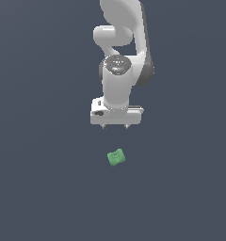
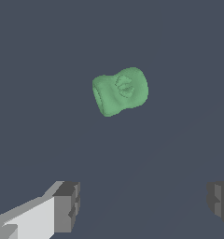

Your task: Pick up the object and move it to a goal position.

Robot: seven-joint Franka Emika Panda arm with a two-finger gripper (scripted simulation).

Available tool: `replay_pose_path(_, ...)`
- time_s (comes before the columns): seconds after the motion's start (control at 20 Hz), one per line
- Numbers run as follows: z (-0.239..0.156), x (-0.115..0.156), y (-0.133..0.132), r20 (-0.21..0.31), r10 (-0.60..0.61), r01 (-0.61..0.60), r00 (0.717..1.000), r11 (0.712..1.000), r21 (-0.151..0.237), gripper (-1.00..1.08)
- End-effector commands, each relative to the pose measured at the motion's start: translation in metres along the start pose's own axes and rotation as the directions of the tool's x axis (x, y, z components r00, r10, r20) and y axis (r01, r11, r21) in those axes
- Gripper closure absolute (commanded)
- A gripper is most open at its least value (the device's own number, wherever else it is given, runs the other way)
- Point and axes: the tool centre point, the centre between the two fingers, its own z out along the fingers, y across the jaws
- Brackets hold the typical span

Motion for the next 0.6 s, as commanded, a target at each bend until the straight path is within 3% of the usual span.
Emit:
replay_pose_path(0.0,0.000,0.000,0.000,0.000,0.000,0.000,1.000,1.000,0.000,-0.92)
replay_pose_path(0.55,0.002,-0.004,-0.031,0.008,-0.075,0.075,0.997,0.997,-0.005,-0.92)
